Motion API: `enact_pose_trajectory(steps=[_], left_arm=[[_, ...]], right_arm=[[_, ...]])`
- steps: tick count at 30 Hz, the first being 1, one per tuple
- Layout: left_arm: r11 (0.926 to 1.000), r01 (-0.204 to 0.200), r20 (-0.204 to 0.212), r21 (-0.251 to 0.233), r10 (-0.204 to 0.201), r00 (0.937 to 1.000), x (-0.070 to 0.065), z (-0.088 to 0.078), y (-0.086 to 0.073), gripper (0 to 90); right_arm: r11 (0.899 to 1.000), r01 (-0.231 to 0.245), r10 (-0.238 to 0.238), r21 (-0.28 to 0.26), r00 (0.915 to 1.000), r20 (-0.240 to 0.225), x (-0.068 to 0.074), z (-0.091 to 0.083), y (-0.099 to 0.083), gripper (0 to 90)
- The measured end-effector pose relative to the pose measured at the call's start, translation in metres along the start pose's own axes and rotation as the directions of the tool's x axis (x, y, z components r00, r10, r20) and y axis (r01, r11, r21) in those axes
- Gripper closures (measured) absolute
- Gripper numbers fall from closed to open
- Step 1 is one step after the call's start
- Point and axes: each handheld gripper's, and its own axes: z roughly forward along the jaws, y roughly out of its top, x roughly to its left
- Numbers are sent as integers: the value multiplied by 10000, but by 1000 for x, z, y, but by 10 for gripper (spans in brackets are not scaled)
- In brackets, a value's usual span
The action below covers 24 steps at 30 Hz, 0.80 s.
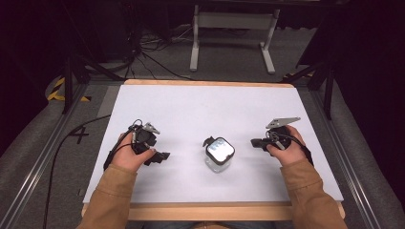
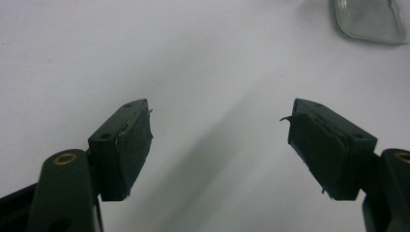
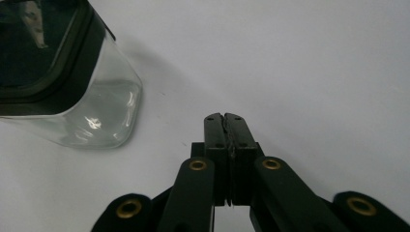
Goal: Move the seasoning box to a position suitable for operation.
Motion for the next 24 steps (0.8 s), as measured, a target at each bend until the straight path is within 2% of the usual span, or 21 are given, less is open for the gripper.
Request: enact_pose_trajectory(steps=[6,9,10,14,17,18,24], left_arm=[[9998,-219,105,-44,219,9997,-5,-1,3,236],[9985,-536,332,-63,538,9980,-11,-1,5,237],[9985,-536,332,-63,538,9980,-11,-1,5,237],[9973,-710,626,-161,719,9954,-18,-2,8,236],[9973,-713,708,-174,724,9949,-20,-2,8,236],[9971,-740,718,-175,751,9946,-21,-2,9,236],[9966,-822,729,-81,825,9939,-22,1,10,236]], right_arm=[[9978,512,-530,-411,9975,-459,12,10,3,894],[9918,1166,-1202,-518,9900,-734,24,23,6,893],[9918,1166,-1202,-518,9900,-734,24,23,6,893],[9870,1536,-1582,-473,9801,-1195,37,38,6,887],[9857,1626,-1672,-454,9772,-1308,41,41,6,890],[9837,1776,-1796,-274,9761,-1224,41,43,5,893],[9851,1719,-1701,16,9758,-1373,42,41,3,897]])
